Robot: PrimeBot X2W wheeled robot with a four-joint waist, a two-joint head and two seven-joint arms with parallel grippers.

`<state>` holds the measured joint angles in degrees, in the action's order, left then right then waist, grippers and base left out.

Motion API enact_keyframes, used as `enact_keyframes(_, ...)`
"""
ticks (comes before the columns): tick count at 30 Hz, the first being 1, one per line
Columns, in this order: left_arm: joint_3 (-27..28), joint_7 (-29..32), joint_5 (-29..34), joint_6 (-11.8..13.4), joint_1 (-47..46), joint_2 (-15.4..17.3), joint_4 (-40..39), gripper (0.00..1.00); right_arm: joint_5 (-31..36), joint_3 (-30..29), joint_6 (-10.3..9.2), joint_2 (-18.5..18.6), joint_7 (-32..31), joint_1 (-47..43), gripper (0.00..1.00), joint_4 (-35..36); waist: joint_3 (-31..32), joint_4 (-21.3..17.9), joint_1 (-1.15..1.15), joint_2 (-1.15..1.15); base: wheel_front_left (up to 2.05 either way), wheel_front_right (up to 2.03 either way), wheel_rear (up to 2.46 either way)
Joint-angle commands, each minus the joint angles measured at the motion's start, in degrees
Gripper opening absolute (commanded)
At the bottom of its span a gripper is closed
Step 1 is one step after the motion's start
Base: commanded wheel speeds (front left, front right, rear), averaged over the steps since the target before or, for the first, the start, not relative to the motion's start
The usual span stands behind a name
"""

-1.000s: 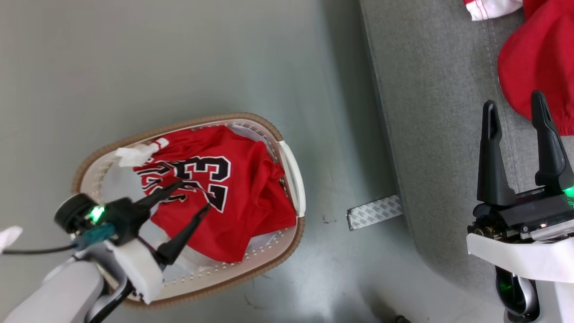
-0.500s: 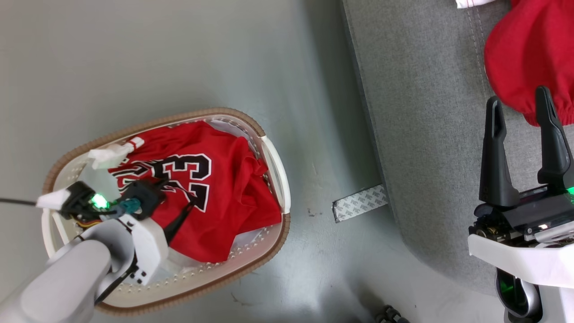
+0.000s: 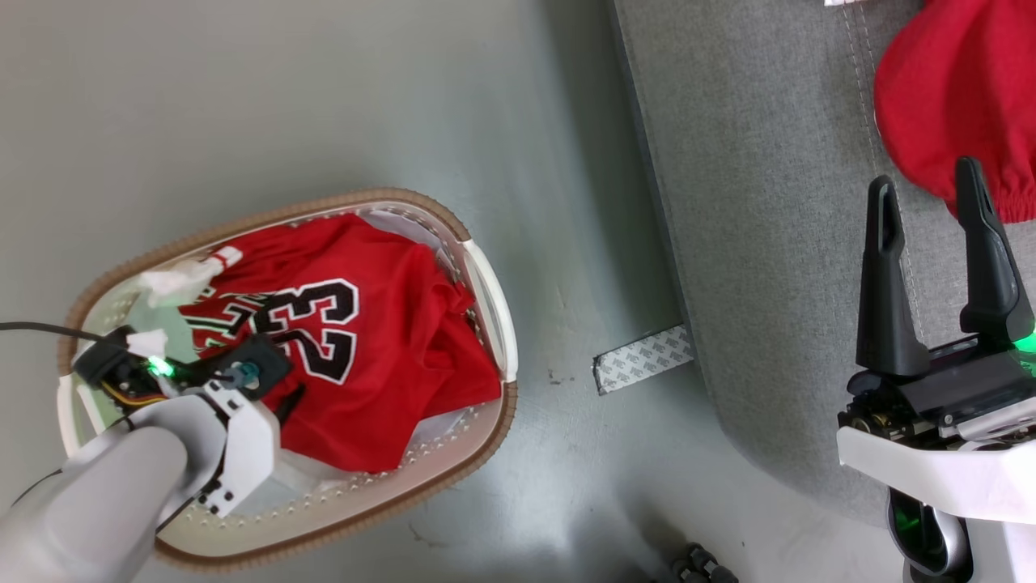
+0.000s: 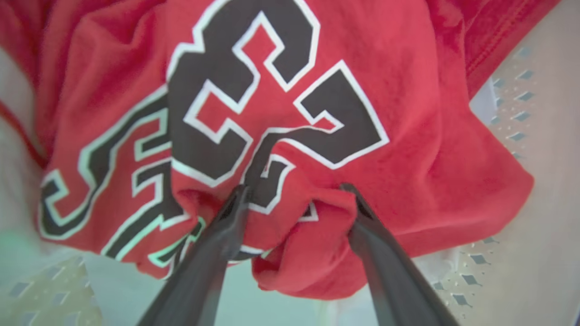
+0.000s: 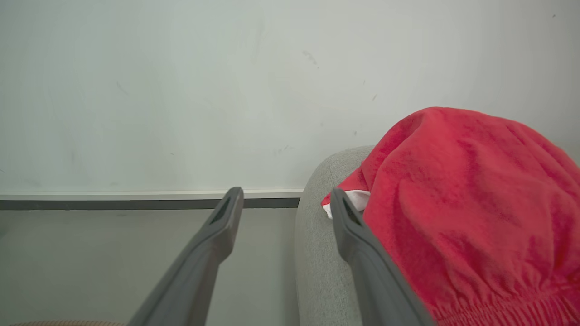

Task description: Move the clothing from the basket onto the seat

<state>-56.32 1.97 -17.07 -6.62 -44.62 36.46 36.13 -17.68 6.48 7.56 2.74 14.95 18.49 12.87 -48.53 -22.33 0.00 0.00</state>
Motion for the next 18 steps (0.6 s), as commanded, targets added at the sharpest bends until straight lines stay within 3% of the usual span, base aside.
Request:
enact_keyframes(1, -0.3, 0.1, 0.7, -0.3, -0.9, -0.2, 0.5, 1.0, -0.3, 0.0, -0.15, 0.0, 0.1, 0.1, 1.0, -0.2, -0.1, -0.2, 0.0, 0.0, 0.0, 0.0, 0.0)
enact_keyframes(4, -1.0, 1.1, 0.7, -0.2, -1.4, -0.1, 2.2, 1.0, -0.6, 0.1, -0.15, 0.0, 0.1, 0.1, 1.0, -0.3, -0.4, -0.4, 0.0, 0.0, 0.0, 0.0, 0.0)
enact_keyframes(5, -1.3, 1.4, 0.9, -0.3, -1.5, -0.1, 2.7, 0.71, -0.6, 0.1, -0.15, 0.0, 0.1, 0.1, 1.0, -0.3, -0.4, -0.5, 0.0, 0.0, 0.0, 0.0, 0.0)
enact_keyframes(6, -1.4, 1.5, 1.0, -0.3, -1.7, -0.2, 2.9, 0.24, -0.6, 0.1, -0.15, 0.0, 0.1, 0.0, 1.0, -0.3, -0.4, -0.5, 0.0, 0.0, 0.0, 0.0, 0.0)
enact_keyframes(7, -1.5, 1.3, 0.7, -0.3, -1.7, -0.3, 3.0, 0.0, -0.6, 0.0, -0.15, 0.0, 0.1, -0.1, 1.0, -0.3, -0.4, -0.5, 0.0, 0.0, 0.0, 0.0, 0.0)
enact_keyframes(18, -2.0, -1.0, -1.1, 0.0, 0.3, -1.7, -0.9, 0.0, 0.6, -1.1, -0.15, 0.1, 0.1, -0.2, 1.0, -1.4, 2.8, 1.0, 0.0, 0.0, 0.0, 0.0, 0.0)
